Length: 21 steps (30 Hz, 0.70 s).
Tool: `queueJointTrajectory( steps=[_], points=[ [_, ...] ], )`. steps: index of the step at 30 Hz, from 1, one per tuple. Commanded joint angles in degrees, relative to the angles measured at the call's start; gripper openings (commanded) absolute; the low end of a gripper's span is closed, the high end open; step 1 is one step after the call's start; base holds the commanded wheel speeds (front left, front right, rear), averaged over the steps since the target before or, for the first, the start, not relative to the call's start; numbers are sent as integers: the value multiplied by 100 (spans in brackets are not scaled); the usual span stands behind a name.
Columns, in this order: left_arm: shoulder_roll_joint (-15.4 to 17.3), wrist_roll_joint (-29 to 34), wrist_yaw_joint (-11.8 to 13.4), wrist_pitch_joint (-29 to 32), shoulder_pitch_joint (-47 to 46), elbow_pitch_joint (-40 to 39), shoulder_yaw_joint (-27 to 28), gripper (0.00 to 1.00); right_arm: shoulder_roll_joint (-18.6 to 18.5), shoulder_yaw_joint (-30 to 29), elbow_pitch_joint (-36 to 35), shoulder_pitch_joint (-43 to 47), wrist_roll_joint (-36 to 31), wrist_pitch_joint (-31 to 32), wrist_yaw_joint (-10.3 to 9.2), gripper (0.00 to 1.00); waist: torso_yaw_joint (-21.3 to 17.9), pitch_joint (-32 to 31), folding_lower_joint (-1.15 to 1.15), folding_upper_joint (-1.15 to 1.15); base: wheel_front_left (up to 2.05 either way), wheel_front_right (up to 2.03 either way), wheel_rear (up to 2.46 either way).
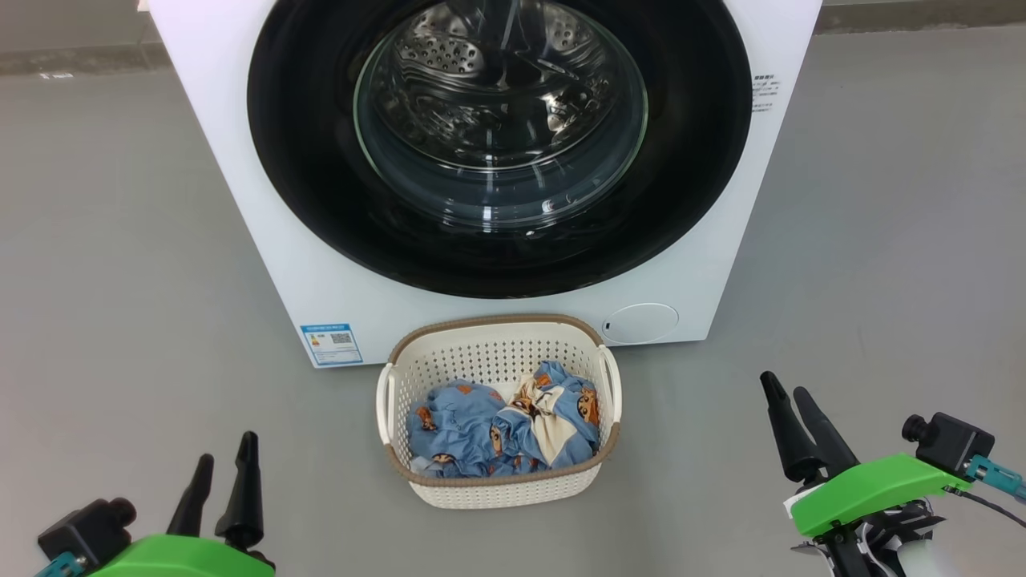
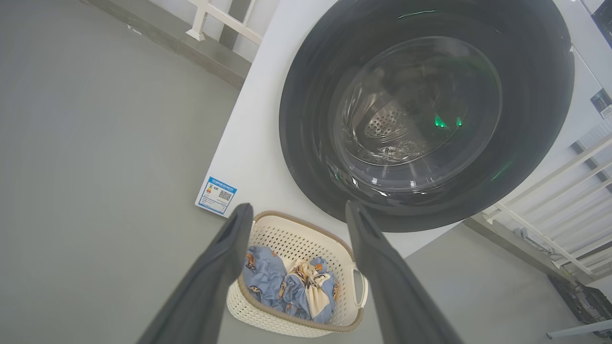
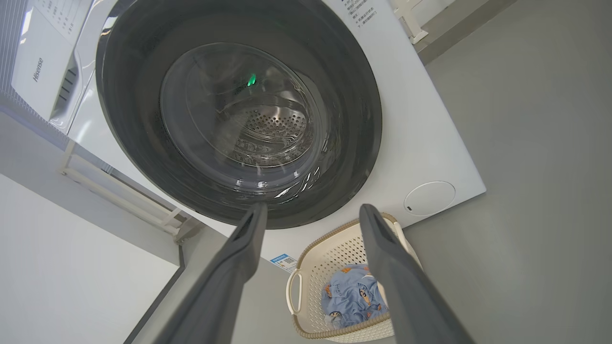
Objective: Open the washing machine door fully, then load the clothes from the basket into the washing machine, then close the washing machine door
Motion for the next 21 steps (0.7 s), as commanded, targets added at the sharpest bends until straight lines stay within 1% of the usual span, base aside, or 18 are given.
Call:
queueJointTrajectory(
  steps=[1,21],
  points=[
    [143,166,-10,-74,-250,-188,104,100,-65,99,-131,-336,-143,-68,6,100,-1,5,0,0,0,0,0],
    [289,1860,122,-411,-264,-274,63,100,-56,152,-100,-546,-1710,-113,8,100,-29,96,0,0,0,0,0]
  ],
)
